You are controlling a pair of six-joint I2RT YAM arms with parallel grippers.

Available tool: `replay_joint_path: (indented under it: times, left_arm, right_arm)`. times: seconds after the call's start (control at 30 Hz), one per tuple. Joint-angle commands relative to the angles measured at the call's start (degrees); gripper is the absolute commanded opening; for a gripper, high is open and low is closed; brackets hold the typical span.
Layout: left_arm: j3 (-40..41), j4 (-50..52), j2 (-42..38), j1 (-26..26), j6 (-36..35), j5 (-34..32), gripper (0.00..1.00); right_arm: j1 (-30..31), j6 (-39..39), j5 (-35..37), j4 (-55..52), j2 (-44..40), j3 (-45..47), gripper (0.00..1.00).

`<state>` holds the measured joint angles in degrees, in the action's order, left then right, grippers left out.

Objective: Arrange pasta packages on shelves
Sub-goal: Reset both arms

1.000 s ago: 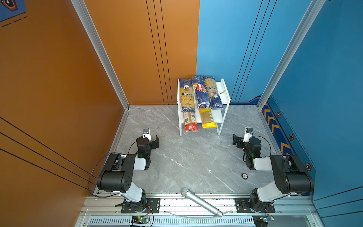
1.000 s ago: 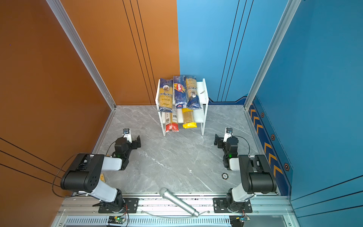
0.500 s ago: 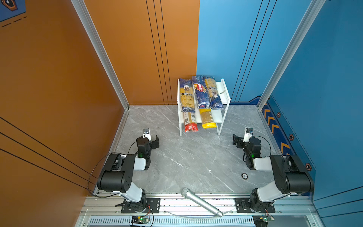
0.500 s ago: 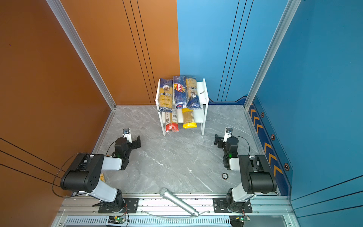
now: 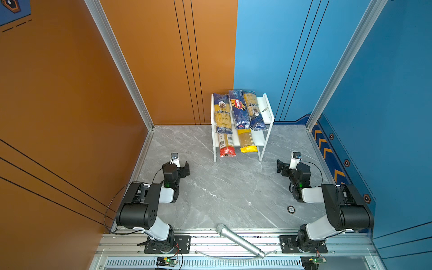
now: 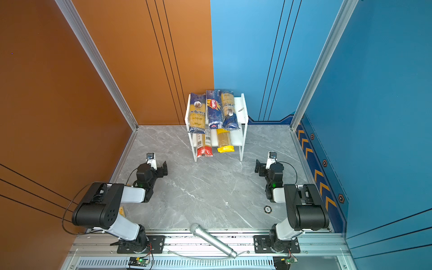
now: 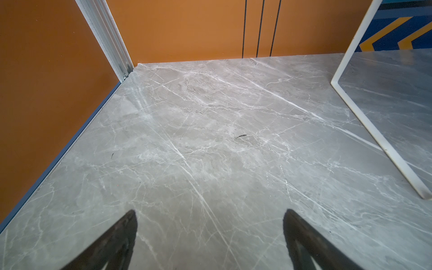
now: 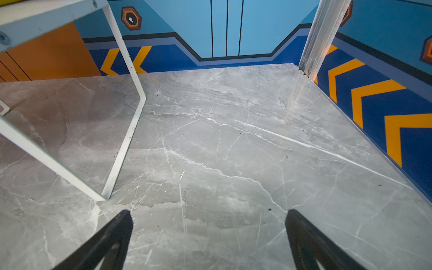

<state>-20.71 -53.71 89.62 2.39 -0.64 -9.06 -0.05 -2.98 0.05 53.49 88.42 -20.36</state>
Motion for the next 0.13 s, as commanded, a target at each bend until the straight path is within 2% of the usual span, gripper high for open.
replay_joint_path:
  times: [0.0, 0.1]
  left_arm:
    - [-0.96, 0.54, 0.02, 0.24, -0.4, -1.15, 0.98]
    - [-0.86, 0.5, 0.0, 0.24, -0.39, -1.21, 0.98]
  right_arm:
    - [-0.04, -0.22, -0.32, -0.67, 0.26, -0.74, 1.0]
    - [-0.04, -0.26, -0.33, -0.67, 0.27, -0.78, 1.0]
